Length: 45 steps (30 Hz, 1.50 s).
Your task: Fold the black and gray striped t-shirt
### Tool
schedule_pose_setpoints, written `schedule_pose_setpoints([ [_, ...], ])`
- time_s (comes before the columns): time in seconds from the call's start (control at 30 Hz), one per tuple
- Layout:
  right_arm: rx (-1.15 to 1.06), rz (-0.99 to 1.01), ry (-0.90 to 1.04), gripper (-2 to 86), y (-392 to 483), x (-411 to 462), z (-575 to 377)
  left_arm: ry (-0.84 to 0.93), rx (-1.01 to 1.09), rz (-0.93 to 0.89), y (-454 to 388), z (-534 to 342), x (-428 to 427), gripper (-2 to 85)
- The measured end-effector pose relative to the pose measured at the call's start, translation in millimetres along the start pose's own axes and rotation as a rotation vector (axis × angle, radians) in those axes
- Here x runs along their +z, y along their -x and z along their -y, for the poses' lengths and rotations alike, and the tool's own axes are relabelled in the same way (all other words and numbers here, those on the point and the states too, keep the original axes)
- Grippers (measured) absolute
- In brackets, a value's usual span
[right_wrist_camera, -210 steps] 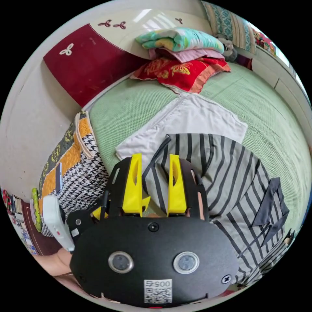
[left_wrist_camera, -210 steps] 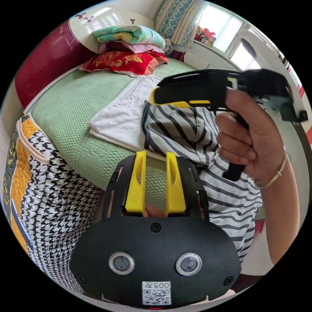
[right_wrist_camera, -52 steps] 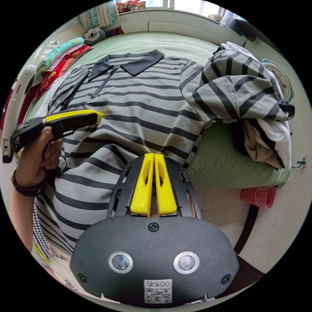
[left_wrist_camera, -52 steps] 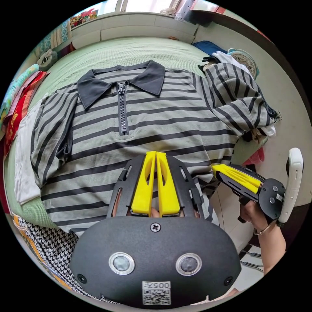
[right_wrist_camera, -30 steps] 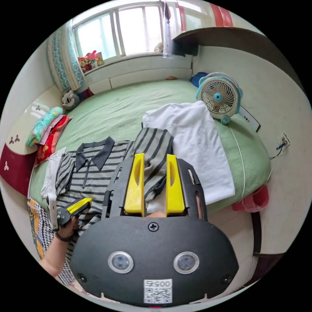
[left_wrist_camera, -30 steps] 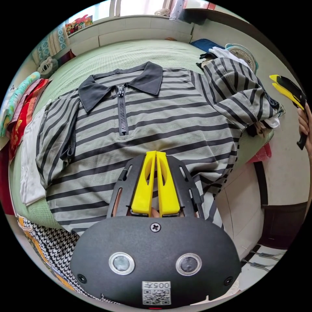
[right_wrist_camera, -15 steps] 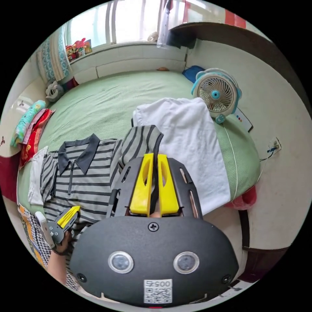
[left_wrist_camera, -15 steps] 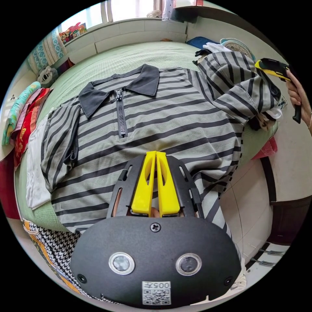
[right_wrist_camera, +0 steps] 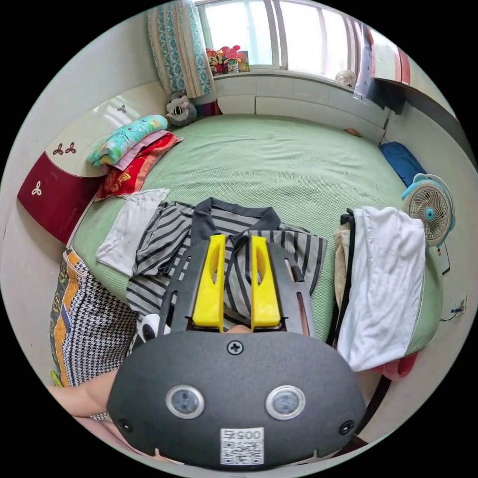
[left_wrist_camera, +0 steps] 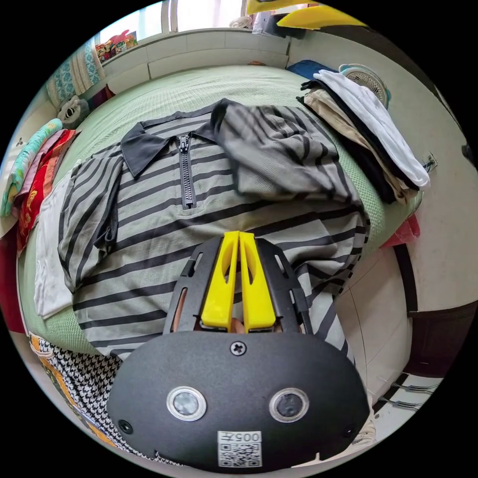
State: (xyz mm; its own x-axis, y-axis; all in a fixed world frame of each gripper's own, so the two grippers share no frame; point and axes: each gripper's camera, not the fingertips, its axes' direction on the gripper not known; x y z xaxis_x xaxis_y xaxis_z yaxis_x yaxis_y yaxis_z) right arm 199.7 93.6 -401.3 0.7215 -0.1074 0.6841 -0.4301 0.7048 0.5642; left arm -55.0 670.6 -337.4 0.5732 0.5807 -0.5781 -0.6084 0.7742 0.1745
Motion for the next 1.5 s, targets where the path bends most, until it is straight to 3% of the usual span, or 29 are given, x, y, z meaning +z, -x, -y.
schedule_pose_setpoints([
  [0.4,0.198,-0.126,0.24,7.2,-77.2,78.1,-97.9,0.027,-0.041,-0.065,32.4,-4.2,-13.3,-0.4],
  [0.5,0.234,-0.115,0.277,7.6,-83.4,98.6,-118.3,-0.037,-0.11,-0.09,59.5,-15.0,-44.0,-0.3],
  [0.67,0.264,-0.075,0.258,8.4,-89.4,106.4,-133.7,-0.141,-0.224,0.027,137.7,-53.2,-92.9,2.2],
  [0.97,0.135,-0.001,0.254,12.3,-67.6,115.1,-155.9,-0.081,-0.395,0.041,259.7,-130.3,-96.5,11.8],
  [1.17,0.073,-0.063,0.232,12.0,-42.0,126.1,-168.9,-0.017,-0.371,0.018,262.5,-142.2,-67.6,13.2],
  [1.5,0.109,-0.296,0.2,5.3,10.6,134.3,-175.7,0.034,-0.337,0.178,245.3,-133.0,-62.7,12.3],
])
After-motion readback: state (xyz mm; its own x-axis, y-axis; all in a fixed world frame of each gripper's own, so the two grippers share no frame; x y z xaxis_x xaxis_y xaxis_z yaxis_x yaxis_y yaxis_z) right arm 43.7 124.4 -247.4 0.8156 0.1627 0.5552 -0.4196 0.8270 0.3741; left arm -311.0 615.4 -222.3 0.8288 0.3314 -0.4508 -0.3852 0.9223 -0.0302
